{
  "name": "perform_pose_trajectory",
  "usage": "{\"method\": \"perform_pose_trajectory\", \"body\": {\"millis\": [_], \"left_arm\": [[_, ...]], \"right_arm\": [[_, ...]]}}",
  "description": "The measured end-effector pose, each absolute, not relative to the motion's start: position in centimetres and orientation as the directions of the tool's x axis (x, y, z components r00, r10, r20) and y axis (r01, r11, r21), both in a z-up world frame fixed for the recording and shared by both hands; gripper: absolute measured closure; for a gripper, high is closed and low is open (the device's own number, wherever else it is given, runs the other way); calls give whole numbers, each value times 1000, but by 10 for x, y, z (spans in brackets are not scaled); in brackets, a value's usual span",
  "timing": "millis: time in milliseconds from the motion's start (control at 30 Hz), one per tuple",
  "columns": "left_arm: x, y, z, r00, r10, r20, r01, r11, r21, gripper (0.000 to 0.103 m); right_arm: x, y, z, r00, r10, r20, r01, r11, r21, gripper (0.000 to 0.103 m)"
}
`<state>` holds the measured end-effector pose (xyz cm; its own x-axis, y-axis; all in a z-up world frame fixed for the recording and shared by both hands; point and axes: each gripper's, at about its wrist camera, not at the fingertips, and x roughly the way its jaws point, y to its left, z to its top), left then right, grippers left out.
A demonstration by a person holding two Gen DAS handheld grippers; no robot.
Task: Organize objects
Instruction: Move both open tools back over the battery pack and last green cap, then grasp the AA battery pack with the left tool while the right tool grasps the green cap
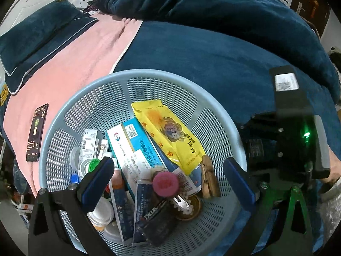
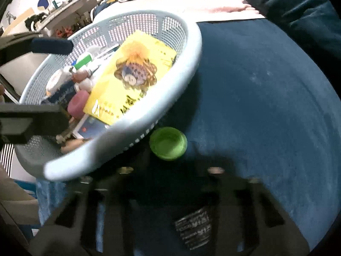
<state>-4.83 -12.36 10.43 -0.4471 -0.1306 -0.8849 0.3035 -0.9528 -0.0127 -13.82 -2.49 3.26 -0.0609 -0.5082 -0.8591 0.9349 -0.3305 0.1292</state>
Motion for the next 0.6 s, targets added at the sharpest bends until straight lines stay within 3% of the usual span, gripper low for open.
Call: {"method": "perform_pose_trajectory", "body": {"millis": [233, 467, 600], "left_arm": [[-54, -91, 110, -469, -73, -880, 231, -972, -43, 1], [-59, -18, 114, -497, 84, -864, -8, -996, -92, 1], [-75, 8, 95, -449, 131, -884, -41, -991, -125, 1]], "right_arm": [[-129, 26, 46, -123, -504, -855, 885, -445, 135, 73], [-124, 117, 55, -246, -449, -859, 710, -687, 155, 73], [-122, 150, 47, -285, -380, -880, 576, -802, 160, 73]]}}
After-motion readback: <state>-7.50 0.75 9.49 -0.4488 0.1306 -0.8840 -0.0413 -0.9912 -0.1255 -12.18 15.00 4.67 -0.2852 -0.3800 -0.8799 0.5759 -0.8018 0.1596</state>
